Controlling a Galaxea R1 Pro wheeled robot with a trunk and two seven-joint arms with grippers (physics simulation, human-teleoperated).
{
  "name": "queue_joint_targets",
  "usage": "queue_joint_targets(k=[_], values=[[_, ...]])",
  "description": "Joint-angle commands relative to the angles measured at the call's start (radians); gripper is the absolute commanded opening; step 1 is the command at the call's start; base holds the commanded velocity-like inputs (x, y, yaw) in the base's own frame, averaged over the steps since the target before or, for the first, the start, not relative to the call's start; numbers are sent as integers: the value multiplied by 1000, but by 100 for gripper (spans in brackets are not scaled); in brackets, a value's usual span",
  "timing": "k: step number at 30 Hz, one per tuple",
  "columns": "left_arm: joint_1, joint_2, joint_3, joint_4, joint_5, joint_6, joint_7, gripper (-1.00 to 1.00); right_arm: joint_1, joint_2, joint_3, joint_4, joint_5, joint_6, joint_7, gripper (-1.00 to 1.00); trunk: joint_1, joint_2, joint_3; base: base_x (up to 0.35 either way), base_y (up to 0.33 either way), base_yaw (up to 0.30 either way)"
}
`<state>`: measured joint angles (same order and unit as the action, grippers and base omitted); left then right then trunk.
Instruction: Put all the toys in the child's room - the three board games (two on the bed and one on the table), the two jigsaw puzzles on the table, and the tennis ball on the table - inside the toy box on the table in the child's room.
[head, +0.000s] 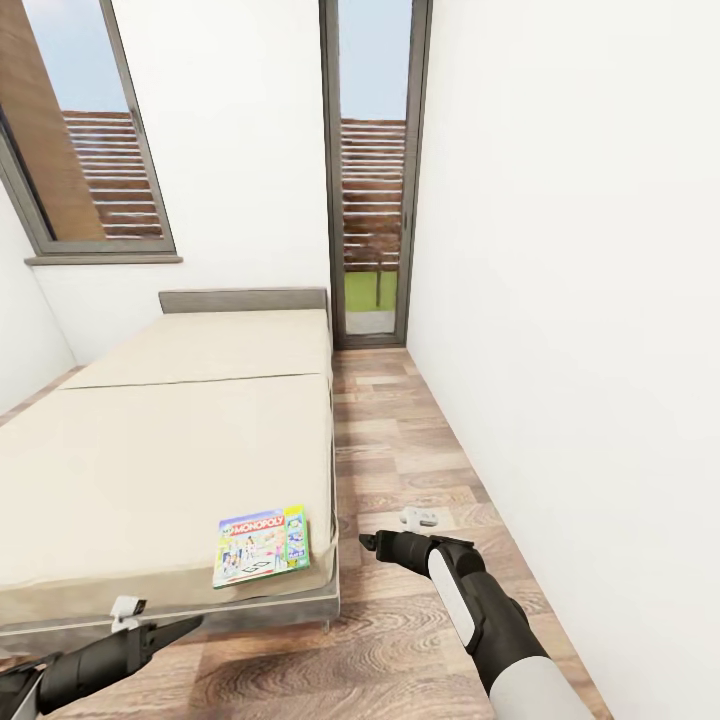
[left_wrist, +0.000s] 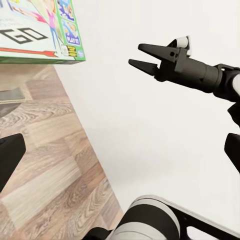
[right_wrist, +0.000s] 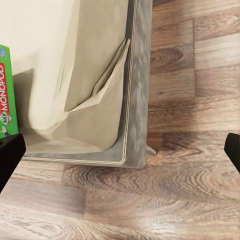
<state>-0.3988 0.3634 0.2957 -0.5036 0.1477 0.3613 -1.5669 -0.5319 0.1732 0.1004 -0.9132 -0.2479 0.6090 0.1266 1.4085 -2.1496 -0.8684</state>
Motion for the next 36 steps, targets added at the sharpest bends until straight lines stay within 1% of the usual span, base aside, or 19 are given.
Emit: queue_joint_targets(k=[1,5,17,25,27,28,31,32,36], values=[[0,0,1,0,0,9,-4,100,0,0,-1,-1,1,5,2,100,0,0,-1,0,0,0],[0,1,2,1,0,4,-4,100,0,0,-1,-1,1,5,2,100,0,0,-1,0,0,0],[0,4,6,2,2,3,-4,100,0,0,-1,-1,1,5,3,100,46,-84,-39,0,0,0],[-7,20,15,2,7,26,-4,100,0,-1,-1,-5,-4,0,6,100,77,-140,-64,0,0,0],[-10,22,22,2,8,47,-4,100,0,-2,-1,-6,-6,1,7,100,84,-154,-70,0,0,0],[-13,23,33,2,8,79,-4,100,0,-3,-1,-8,-6,1,7,100,88,-161,-73,0,0,0],[-16,24,56,2,8,144,-4,100,0,-4,-1,-11,-8,1,9,100,100,-182,-82,0,0,0],[-18,25,73,2,8,186,-4,100,1,-5,-1,-12,-9,1,10,100,103,-189,-86,0,0,0],[-20,26,114,2,8,239,-4,100,2,-5,-2,-14,-9,1,13,100,119,-217,-98,0,0,0]])
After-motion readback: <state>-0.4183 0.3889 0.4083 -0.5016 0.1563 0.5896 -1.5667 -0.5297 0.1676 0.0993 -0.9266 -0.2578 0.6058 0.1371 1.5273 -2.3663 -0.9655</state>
